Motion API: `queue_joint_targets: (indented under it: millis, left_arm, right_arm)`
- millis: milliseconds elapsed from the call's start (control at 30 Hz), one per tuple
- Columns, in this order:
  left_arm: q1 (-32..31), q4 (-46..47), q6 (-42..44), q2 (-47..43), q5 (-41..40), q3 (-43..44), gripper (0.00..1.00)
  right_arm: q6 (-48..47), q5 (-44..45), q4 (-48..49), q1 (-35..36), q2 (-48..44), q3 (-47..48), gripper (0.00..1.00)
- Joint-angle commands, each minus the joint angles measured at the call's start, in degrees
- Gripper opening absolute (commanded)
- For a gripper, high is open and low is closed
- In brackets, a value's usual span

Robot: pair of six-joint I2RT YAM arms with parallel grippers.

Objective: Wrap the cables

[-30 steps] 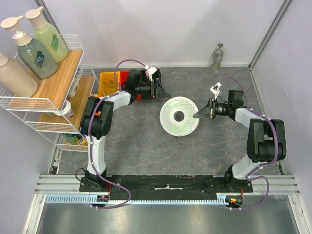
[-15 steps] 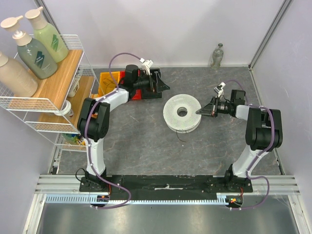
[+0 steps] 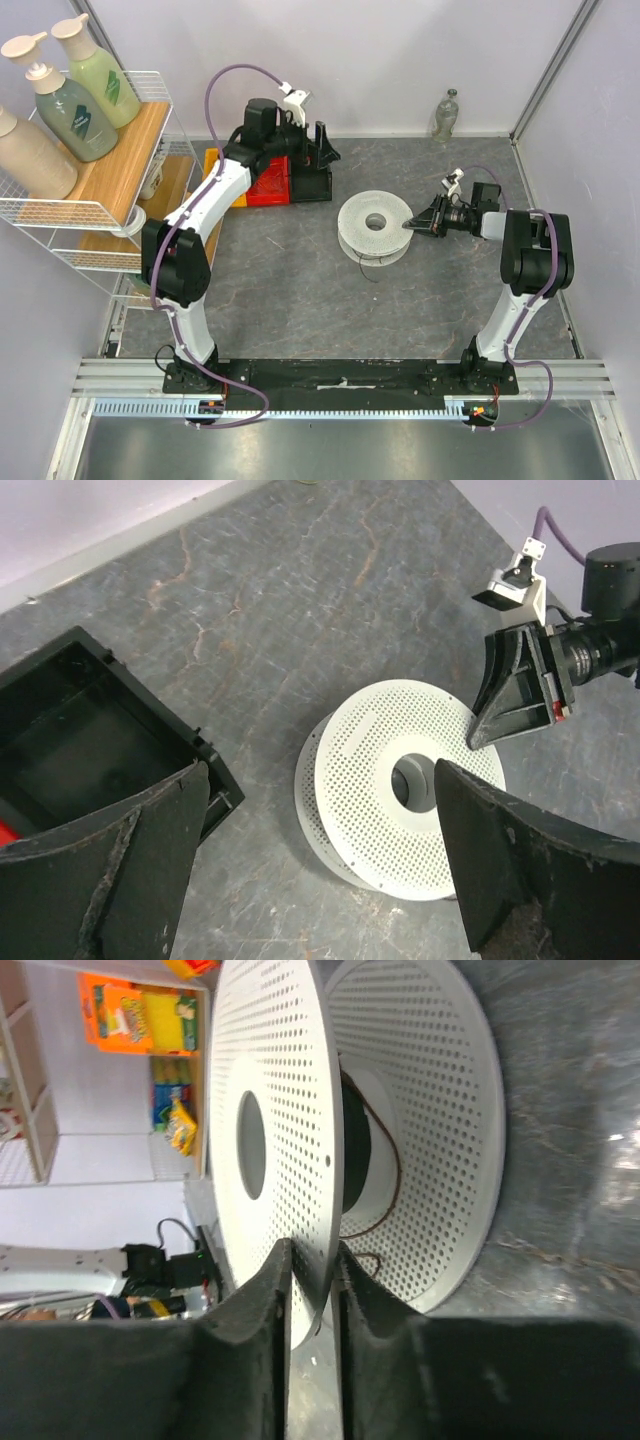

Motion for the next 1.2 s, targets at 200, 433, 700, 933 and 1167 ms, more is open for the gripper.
queue_joint_targets:
  millis: [200,433,700,933,1167]
  left_arm:
    - [-0.27,-23.98,15.96,-3.30,-9.20,8.71,0.99]
    - [-0.27,-28.99,20.88,-5.67,-10.17,9.77,0.99]
    - [-0.27,-33.65,21.94,-9.28,-14.64,9.42,0.99]
    - [-0.71,-33.48,22.55,-13.76,-19.57,4.67,0.99]
    - [-8.26,-29.88,22.56,-19.56,-28.71,-5.86,0.99]
  right_arm:
    - [-13.11,15.29,-10.49,-0.38,-0.75,5.68,0.49]
    - [-17.86,19.06,-17.61,-0.91,-4.43,6.56,0.86]
    - [-26.02,23.63,-28.68,-5.21,-11.90,7.96,0.98]
    - [-31.39,25.75,-36.78,-7.94,-19.28,12.80,0.98]
    - [-37.89,27.94,-40.56,-2.51,-32.98,14.56,0.98]
